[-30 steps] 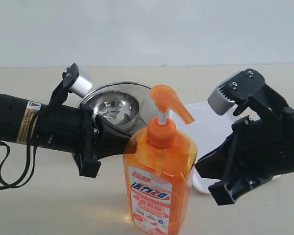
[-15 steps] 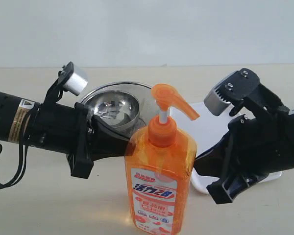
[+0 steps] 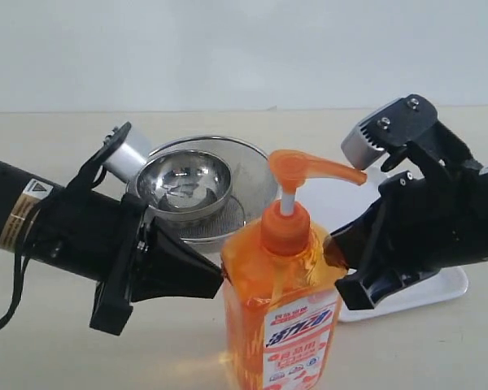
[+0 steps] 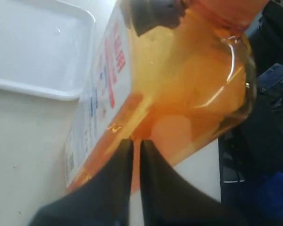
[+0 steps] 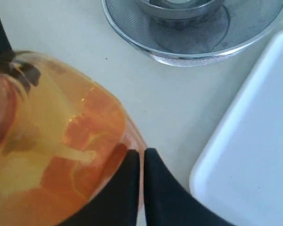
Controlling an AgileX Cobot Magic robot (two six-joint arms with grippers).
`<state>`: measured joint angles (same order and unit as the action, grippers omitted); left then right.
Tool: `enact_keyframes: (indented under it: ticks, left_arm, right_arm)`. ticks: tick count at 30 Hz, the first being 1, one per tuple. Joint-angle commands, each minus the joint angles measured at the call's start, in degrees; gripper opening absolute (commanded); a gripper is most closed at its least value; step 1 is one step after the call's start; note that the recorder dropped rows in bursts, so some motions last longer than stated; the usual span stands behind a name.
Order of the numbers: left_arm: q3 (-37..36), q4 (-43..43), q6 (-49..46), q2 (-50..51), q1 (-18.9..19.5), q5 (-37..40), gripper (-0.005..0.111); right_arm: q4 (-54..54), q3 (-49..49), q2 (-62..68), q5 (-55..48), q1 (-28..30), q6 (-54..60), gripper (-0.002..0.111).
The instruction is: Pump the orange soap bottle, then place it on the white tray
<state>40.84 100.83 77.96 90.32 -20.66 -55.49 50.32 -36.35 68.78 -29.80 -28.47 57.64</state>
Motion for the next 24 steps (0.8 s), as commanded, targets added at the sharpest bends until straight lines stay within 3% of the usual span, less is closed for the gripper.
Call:
enact_keyframes:
  ticks: [1, 8, 11, 16, 18, 24]
  left_arm:
    - [-0.9, -0.9, 2.2, -3.3, 0.1, 0.7, 0.005]
    - [-3.3, -0.9, 10.0, -10.0, 3.8, -1.3, 0.008]
    - [-5.4, -0.9, 12.0, -12.9, 4.9, -3.3, 0.026]
    - [-9.9, -0.9, 13.5, -16.8, 5.1, -3.2, 0.071]
    - [-11.6, -0.9, 13.6, -17.3, 5.1, -3.2, 0.082]
    - [-14.7, -0.9, 13.1, -17.5, 5.1, -1.5, 0.083]
  right_arm:
    - [1.6, -0.5, -0.2, -3.1, -0.1, 0.3, 0.0]
    - [-1.6, -0.5, -0.2, -4.2, -0.1, -0.5, 0.0]
    - [-2.4, -0.5, -0.2, -4.2, -0.1, -0.8, 0.0]
    - [-4.8, -0.5, -0.2, -4.3, -0.1, -2.4, 0.0]
    - [-7.1, -0.5, -0.2, -4.3, -0.1, -4.4, 0.0]
    - [-9.3, -0.5, -0.2, -4.5, -0.1, -6.8, 0.0]
